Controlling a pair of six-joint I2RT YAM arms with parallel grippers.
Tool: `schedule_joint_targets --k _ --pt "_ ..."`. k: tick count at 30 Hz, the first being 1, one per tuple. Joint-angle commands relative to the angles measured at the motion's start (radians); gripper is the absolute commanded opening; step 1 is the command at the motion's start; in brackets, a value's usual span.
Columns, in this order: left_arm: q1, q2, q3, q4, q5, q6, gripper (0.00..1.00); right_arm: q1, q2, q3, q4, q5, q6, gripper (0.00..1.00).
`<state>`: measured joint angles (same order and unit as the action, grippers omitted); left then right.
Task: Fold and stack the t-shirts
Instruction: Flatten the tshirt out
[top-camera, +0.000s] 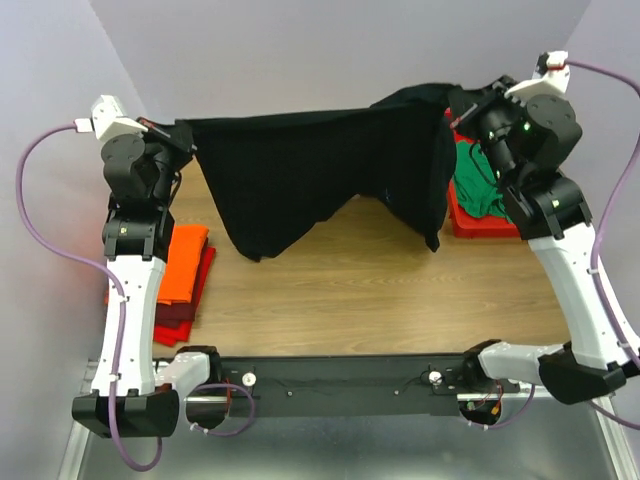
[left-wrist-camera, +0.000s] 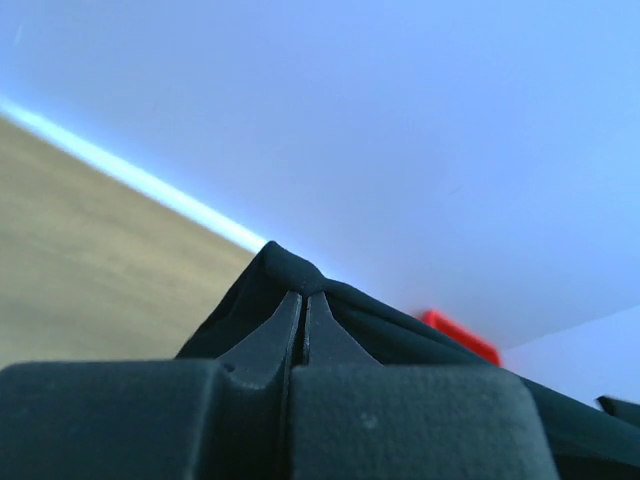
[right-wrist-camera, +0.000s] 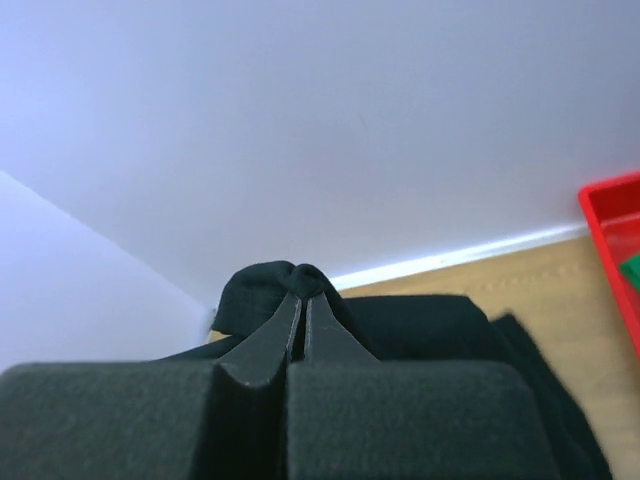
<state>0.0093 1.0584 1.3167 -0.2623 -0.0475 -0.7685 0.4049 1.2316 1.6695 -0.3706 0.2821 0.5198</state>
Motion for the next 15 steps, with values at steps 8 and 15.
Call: schedule_joint_targets --k 8,15 --pt "0.02 0.388 0.176 0.42 0.092 -0.081 0.0 -0.115 0.576 0.428 0.162 -0.136 -0.15 0.01" --pt "0.021 0.804 0.775 0.451 0.238 -0.071 0.0 -0.136 0.936 1.015 0.185 -0.214 -0.251 0.0"
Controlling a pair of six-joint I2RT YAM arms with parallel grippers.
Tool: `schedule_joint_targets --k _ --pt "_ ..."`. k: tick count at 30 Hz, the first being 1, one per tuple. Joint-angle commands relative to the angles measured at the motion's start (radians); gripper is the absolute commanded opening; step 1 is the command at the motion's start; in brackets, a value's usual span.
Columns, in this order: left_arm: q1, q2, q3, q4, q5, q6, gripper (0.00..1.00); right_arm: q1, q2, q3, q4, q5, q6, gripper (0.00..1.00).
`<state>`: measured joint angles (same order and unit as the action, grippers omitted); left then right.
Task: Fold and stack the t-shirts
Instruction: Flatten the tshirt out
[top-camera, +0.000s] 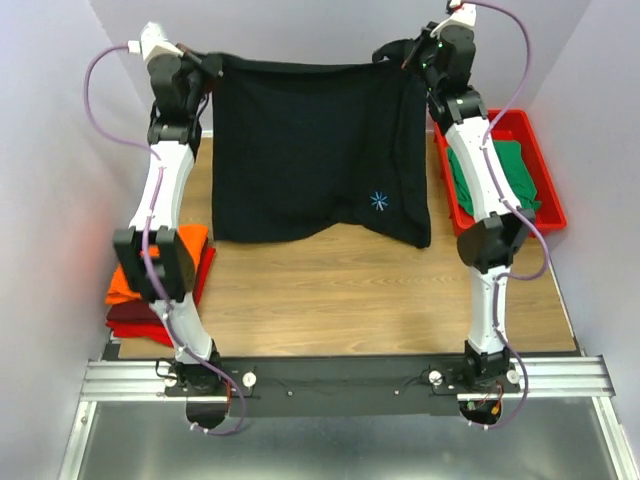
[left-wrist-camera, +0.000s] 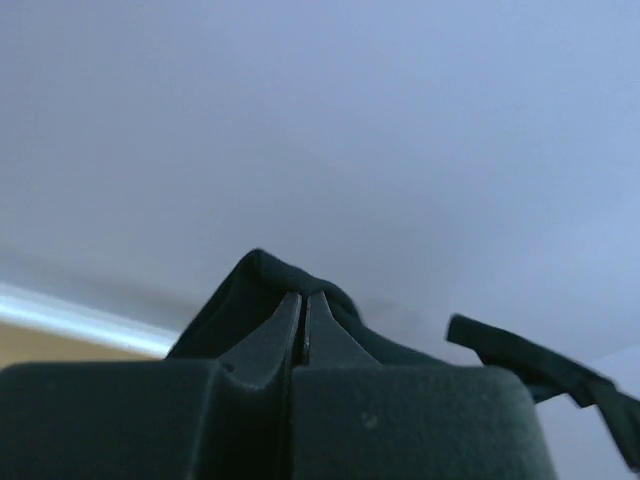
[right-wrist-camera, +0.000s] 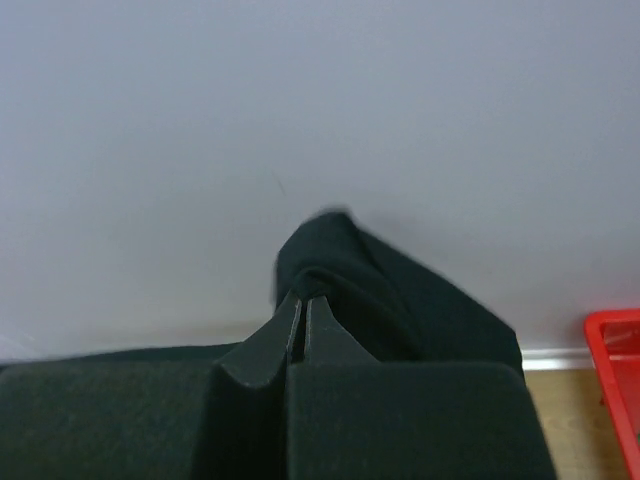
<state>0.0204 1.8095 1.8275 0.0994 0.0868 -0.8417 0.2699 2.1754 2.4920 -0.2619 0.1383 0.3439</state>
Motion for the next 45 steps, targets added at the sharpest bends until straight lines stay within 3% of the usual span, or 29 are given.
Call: schedule_joint_targets --k 1,4,5,10,13,14,15,18,19,20,21,22,25,28,30,34,42,45 --pt "0.009 0.1 0.408 0.07 0.111 0.009 0.0 0.0 -0.028 0.205 0.111 -0.074 -0.082 0.0" --pt "0.024 0.132 0.57 0.034 0.106 0.039 0.0 0.0 -0.126 0.101 0.222 -0.062 -0.103 0.0" --pt "0.035 0.126 0.607 0.037 0.122 0.038 0.0 -0.001 -0.2 -0.001 0.316 -0.065 -0.106 0.01" --pt "0.064 0.007 0.43 0.063 0.142 0.049 0.0 0.0 -0.348 -0.197 0.357 -0.072 -0.091 0.0" --pt "0.065 -0.099 0.163 0.104 0.163 0.029 0.0 0.0 -0.462 -0.437 0.357 -0.068 -0.05 0.0" --pt "0.065 -0.128 -0.002 0.12 0.168 0.02 0.0 -0.001 -0.492 -0.506 0.357 -0.071 -0.033 0.0" --pt "0.067 -0.159 -0.086 0.131 0.163 0.01 0.0 0.0 -0.565 -0.674 0.357 -0.072 0.013 0.0" --pt "0.07 -0.287 -0.414 0.151 0.128 -0.046 0.0 0.0 -0.688 -0.956 0.357 -0.094 0.101 0.0" --pt "0.072 -0.347 -0.488 0.148 0.12 -0.063 0.0 0.0 -0.765 -1.154 0.357 -0.109 0.169 0.0" --pt "0.072 -0.448 -0.824 0.135 0.091 -0.113 0.0 0.002 -0.916 -1.52 0.36 -0.132 0.276 0.0" --pt "0.072 -0.449 -0.827 0.135 0.091 -0.114 0.0 0.002 -0.917 -1.524 0.36 -0.132 0.306 0.0" --pt "0.072 -0.488 -0.934 0.128 0.065 -0.119 0.0 0.0 -0.987 -1.696 0.362 -0.132 0.338 0.0" --pt "0.078 -0.545 -1.077 0.08 0.025 -0.119 0.0 0.006 -1.115 -1.937 0.363 -0.212 0.411 0.04" --pt "0.085 -0.607 -1.145 0.013 -0.027 -0.112 0.0 0.012 -1.204 -2.048 0.342 -0.279 0.445 0.22" --pt "0.093 -0.633 -1.171 -0.024 -0.067 -0.108 0.0 0.012 -1.261 -2.085 0.279 -0.286 0.449 0.39" --pt "0.113 -0.674 -1.163 -0.098 -0.127 -0.083 0.0 0.011 -1.292 -2.067 0.182 -0.195 0.432 0.61" --pt "0.121 -0.625 -1.168 -0.115 -0.05 -0.036 0.0 0.015 -0.981 -1.902 0.205 -0.15 0.379 0.64" --pt "0.122 -0.619 -1.175 -0.104 -0.035 -0.025 0.0 0.07 -0.901 -1.863 0.25 -0.151 0.376 0.65"
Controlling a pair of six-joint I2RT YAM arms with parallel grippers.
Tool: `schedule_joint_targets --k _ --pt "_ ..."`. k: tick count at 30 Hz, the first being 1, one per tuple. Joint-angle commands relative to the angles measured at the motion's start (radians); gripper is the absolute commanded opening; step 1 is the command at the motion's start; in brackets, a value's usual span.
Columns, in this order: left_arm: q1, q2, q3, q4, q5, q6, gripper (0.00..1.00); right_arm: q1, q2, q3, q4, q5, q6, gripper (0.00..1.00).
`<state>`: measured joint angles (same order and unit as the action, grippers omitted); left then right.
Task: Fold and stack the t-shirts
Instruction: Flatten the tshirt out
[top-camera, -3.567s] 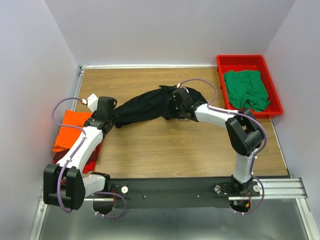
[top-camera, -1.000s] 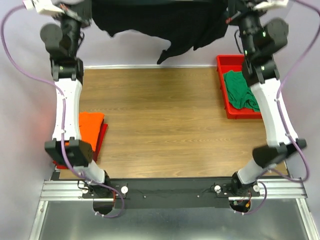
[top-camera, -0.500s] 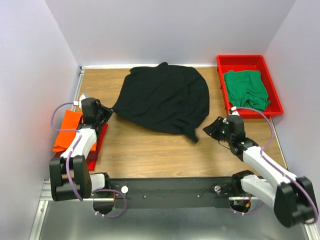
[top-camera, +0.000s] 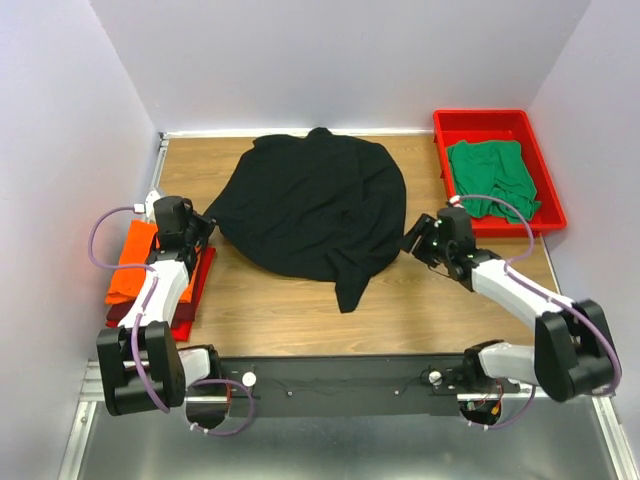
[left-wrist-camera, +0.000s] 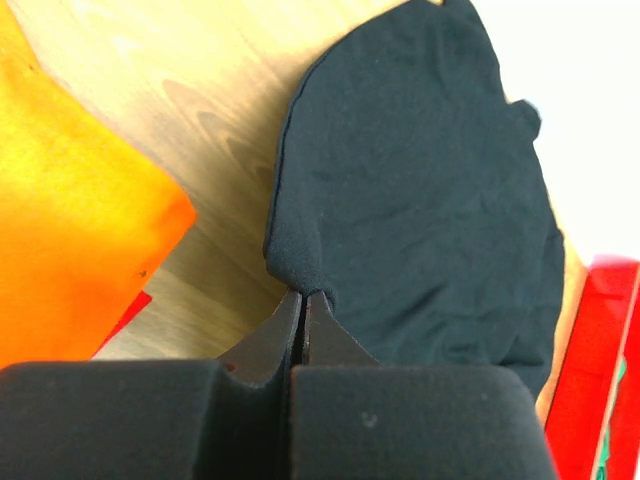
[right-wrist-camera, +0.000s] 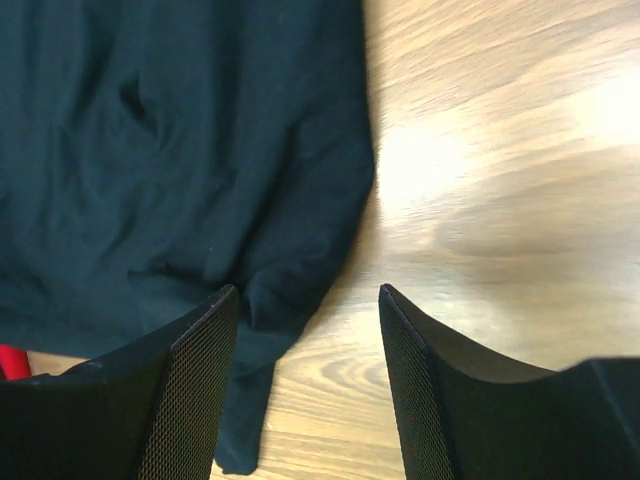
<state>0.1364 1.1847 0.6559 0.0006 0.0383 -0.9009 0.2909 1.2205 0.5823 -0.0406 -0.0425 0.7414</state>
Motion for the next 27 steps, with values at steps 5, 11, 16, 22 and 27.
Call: schedule_joint_targets --k 5,11,16,22,27 --pt "0.006 0.012 -0.015 -0.007 0.034 0.045 0.0 0.184 0.181 0.099 0.031 0.156 0.018 0.66" --pt "0.005 0.012 -0.013 -0.007 0.043 0.057 0.0 0.194 0.237 0.1 0.031 0.226 0.035 0.34" --pt "0.006 0.003 -0.01 -0.005 0.044 0.063 0.0 0.191 0.175 0.113 -0.016 0.291 -0.013 0.04" --pt "0.022 -0.003 -0.006 -0.019 0.048 0.077 0.0 0.188 0.097 0.172 -0.186 0.403 -0.098 0.0" --pt "0.048 -0.017 0.004 -0.042 0.051 0.091 0.0 0.185 0.027 0.319 -0.349 0.516 -0.213 0.07"
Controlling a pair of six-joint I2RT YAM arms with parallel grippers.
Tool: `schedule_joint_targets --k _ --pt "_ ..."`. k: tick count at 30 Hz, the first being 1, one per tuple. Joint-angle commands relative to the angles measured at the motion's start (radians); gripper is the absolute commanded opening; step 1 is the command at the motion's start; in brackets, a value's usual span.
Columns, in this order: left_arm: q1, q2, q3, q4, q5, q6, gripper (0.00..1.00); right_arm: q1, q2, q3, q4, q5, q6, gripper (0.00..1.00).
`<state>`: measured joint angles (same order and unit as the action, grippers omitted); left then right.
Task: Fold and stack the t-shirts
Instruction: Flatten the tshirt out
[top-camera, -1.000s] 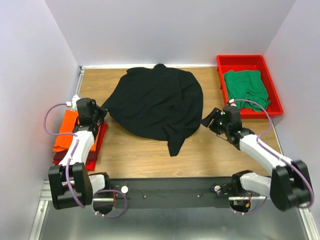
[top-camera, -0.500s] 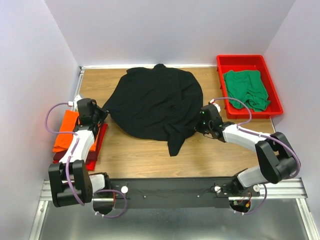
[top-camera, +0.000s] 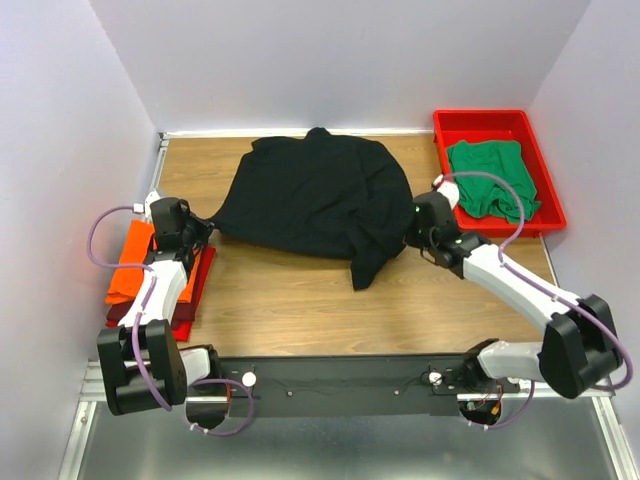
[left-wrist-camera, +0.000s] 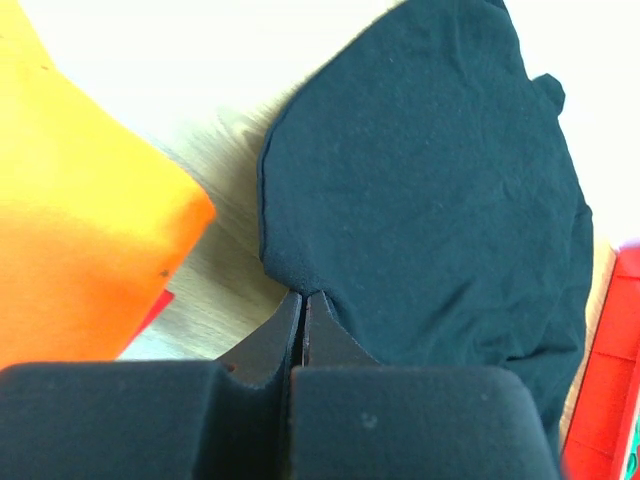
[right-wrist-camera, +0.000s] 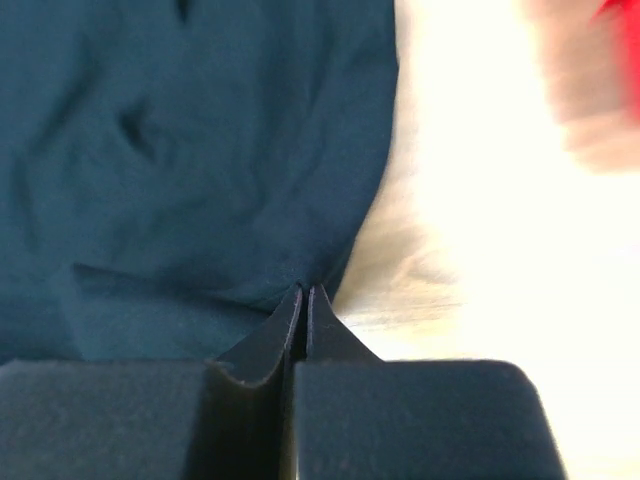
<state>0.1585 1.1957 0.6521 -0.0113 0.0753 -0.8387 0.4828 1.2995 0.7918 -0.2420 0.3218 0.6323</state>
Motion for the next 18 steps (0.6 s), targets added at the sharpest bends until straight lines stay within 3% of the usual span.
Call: schedule_joint_targets --k 1,5,8,12,15,18 --pt "0.029 -0.034 0.007 -0.033 0.015 0.033 0.0 -0.006 -0.055 0.124 -0.184 0.178 -0.117 0.08" --pt "0.05 -0.038 0.003 -0.042 0.02 0.044 0.0 -0.006 -0.069 0.149 -0.235 0.23 -0.129 0.1" --pt "0.059 -0.031 0.003 -0.044 0.03 0.053 0.0 -0.006 -0.054 0.101 -0.235 0.223 -0.103 0.17" --pt "0.061 -0.028 0.006 -0.044 0.034 0.058 0.0 -0.006 -0.011 0.05 -0.23 0.194 -0.048 0.51" --pt "0.062 -0.03 0.009 -0.047 0.032 0.061 0.0 -0.007 -0.009 0.032 -0.215 0.206 -0.033 0.66" --pt "0.062 -0.028 0.015 -0.05 0.034 0.064 0.0 -0.016 -0.003 0.029 -0.203 0.212 -0.028 0.68"
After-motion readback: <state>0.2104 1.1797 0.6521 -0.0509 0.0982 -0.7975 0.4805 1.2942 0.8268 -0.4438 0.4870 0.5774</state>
